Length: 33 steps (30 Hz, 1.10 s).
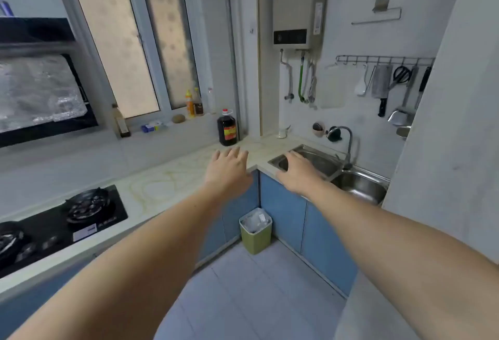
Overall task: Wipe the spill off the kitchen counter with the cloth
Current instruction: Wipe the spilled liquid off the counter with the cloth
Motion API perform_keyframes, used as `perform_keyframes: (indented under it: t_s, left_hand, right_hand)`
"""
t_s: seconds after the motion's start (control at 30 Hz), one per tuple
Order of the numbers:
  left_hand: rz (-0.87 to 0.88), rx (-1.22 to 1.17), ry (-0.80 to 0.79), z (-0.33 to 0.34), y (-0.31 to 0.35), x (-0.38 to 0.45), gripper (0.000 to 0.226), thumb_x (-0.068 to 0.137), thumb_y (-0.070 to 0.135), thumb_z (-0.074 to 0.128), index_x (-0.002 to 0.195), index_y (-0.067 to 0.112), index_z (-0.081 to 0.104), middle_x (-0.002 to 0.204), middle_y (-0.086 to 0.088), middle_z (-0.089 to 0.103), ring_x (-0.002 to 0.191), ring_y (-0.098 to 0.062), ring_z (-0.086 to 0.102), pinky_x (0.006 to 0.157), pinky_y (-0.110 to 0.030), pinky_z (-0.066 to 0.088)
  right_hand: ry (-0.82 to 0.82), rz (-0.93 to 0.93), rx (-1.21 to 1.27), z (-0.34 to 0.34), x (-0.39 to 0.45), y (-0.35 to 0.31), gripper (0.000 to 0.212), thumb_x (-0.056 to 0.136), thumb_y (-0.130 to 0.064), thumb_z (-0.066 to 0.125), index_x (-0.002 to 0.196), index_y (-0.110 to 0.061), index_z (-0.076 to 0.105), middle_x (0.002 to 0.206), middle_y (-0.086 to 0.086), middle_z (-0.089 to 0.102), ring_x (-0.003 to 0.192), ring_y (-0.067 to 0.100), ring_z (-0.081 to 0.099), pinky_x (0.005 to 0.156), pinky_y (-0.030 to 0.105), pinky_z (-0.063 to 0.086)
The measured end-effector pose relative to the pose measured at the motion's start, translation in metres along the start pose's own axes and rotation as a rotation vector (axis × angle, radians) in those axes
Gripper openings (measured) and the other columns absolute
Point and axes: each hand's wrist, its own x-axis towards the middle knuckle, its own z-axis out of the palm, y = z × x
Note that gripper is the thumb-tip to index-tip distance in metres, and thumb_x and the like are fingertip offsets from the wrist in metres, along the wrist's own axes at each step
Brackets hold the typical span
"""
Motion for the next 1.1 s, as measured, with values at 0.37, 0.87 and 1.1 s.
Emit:
perform_keyframes:
  t_s: [0.37,0.87,1.1]
  left_hand:
    - [-0.001,-0.221,-0.266,0.125,0.048,0.052,0.059,0.097,0.039,0.052,0.147,0.014,0.033,0.129,-0.011,0.06,0.113,-0.034,0.059,0.083,-0.041,0.036]
    - [0.085,-0.406,-0.466,0.277,-0.027,0.262,0.052,0.102,0.043,0.047,0.143,0.013,0.043,0.127,-0.012,0.061,0.11,-0.033,0.061,0.086,-0.045,0.053]
    - [0.152,-0.506,-0.559,0.321,-0.009,0.332,0.052,0.101,0.044,0.046,0.145,0.017,0.05,0.138,-0.008,0.063,0.119,-0.031,0.061,0.096,-0.044,0.053]
  right_hand:
    - [-0.184,0.23,-0.066,0.062,0.049,0.107,0.064,0.096,-0.036,0.06,0.152,-0.01,0.045,0.151,0.016,0.054,0.128,0.036,0.057,0.094,0.037,0.051]
    - [-0.218,0.533,-0.08,0.129,0.231,0.142,0.064,0.096,-0.039,0.06,0.151,-0.008,0.048,0.153,0.014,0.053,0.134,0.034,0.054,0.103,0.036,0.048]
    - [-0.142,0.687,0.066,0.144,0.287,0.194,0.023,0.093,-0.024,0.061,0.074,-0.012,0.059,0.086,0.013,0.063,0.085,0.032,0.065,0.059,0.029,0.038]
